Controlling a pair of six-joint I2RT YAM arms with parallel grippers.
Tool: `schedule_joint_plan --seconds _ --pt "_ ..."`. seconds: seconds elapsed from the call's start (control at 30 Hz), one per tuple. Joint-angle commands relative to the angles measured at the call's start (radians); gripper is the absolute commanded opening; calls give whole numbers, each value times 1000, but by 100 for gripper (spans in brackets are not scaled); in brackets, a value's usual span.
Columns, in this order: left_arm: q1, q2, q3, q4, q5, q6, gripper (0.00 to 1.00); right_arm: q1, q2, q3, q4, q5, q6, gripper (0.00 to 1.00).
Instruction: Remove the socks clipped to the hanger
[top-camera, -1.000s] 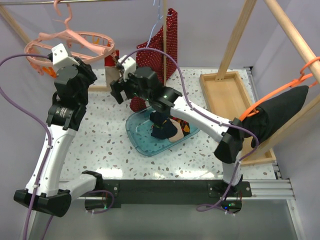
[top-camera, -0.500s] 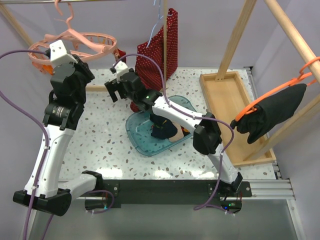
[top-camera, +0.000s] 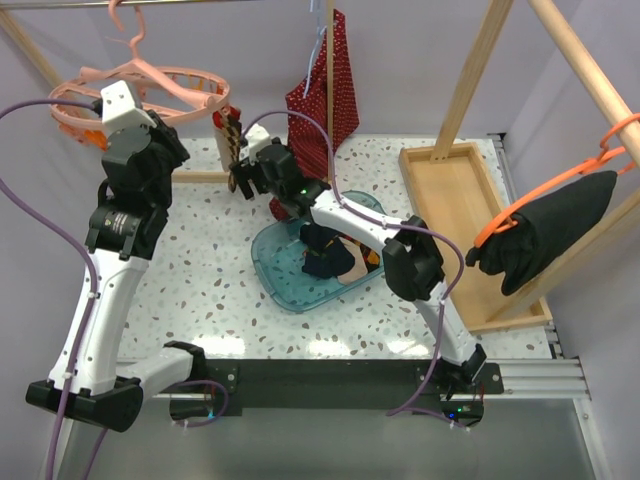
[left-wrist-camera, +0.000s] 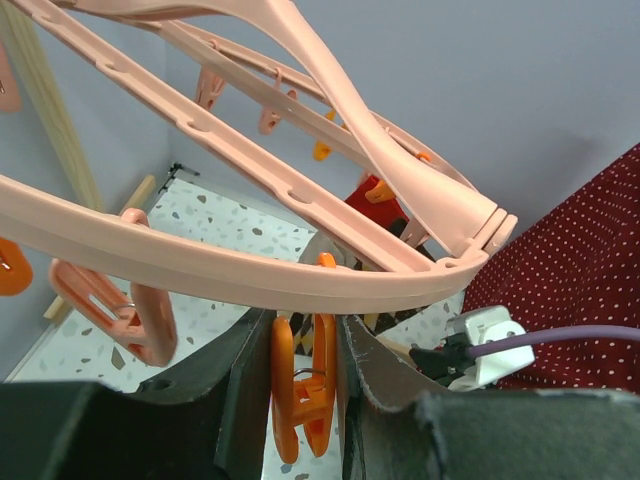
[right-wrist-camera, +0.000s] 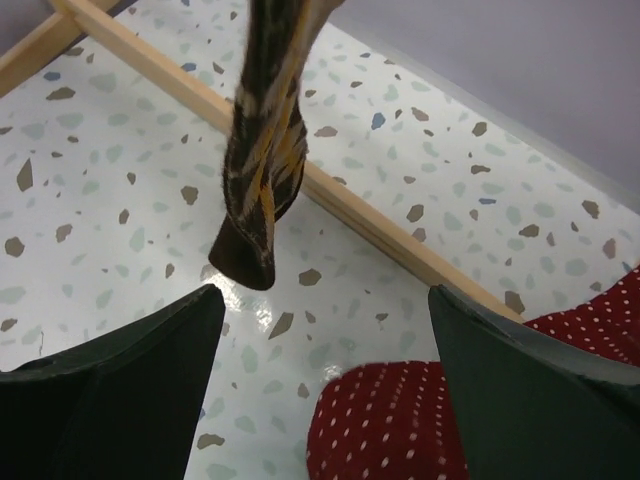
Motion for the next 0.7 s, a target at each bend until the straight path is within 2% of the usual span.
schedule_joint_plan --seconds 0.0,0.03,0.13,0.2,0.3,0.4,0.43,0.5,0.53,0.57,0.67 --pt "6 4 45 13 23 14 0 -40 7 41 62 -121 26 84" --pt "6 4 45 11 26 9 0 -43 16 46 69 -193 28 82" --pt "6 4 48 10 31 8 0 -43 31 43 111 -246 37 80" --pt "6 6 54 7 30 6 0 -43 36 33 132 -243 49 80" --pt "6 6 59 4 33 8 0 -43 45 38 131 -192 55 73" --pt "6 5 65 -3 39 5 0 -54 48 26 167 -169 42 58" --pt "6 4 65 -4 48 3 0 -54 51 29 177 -165 36 43" --pt "6 -2 67 -10 59 -3 0 -54 65 50 163 -154 8 25" --pt "6 -6 67 -13 78 -8 0 -55 68 65 154 -152 3 9" --pt "6 -9 65 -16 83 -11 0 -54 65 66 154 -148 -1 1" --pt "6 -32 48 -18 85 -18 0 -54 27 55 135 -169 6 0"
